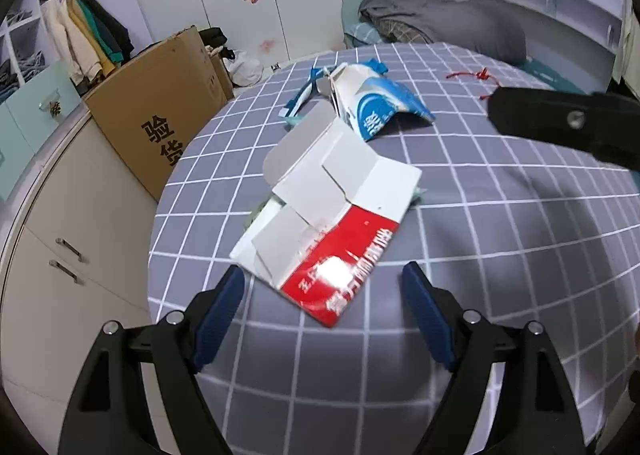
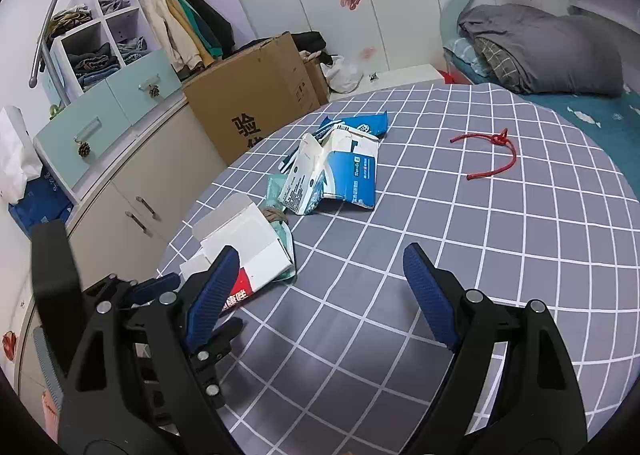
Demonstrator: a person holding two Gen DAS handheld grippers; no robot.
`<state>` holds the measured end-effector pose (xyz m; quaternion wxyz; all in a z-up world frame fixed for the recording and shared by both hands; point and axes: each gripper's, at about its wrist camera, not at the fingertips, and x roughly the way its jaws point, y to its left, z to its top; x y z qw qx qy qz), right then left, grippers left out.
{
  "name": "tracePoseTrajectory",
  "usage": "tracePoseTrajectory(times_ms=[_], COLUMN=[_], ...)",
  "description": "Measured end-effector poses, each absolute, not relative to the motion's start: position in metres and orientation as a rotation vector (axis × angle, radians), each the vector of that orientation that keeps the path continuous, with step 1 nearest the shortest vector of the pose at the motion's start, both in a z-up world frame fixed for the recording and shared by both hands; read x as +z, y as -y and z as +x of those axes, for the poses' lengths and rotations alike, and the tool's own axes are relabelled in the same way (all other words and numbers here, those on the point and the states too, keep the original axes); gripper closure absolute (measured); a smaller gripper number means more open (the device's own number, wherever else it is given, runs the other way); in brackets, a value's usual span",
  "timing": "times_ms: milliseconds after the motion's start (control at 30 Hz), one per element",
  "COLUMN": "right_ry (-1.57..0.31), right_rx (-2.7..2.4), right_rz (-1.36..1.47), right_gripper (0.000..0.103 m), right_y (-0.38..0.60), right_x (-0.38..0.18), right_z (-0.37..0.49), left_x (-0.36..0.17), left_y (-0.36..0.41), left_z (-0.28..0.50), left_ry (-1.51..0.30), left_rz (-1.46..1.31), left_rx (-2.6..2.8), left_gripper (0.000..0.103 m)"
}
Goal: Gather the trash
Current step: 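Grasp the red-white box with the left tool while the right grasps the teal toothpaste tube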
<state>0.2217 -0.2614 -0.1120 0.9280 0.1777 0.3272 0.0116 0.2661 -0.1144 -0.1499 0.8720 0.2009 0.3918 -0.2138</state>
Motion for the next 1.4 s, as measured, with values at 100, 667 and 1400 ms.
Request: tracePoseTrajectory(times_ms=[100,667,1400], right_ry=[-0.679,-0.698,-0.799], right_rx=[0.024,0.017,0.055], right_rz=[0.368,0.361,0.257], right_gripper=[0.020,0.020,0.020], right_y=[0.264,0.269,0.240], right_x=[-0.116,-0.119,-0.131], right_z=[0.224,0.229,0.261], left_x=[-0.149,-0.135,-0.121], left_y=[0.115,0.109,0.044], left_z=[0.273,0.274,0.291], left_ry=[-0.819,-0.800,-0.803], left_rz=[0.419,0.339,-0.183], left_rx=[-0.443,-0.540,-0.580], left_gripper=[0.023,0.059,0.076])
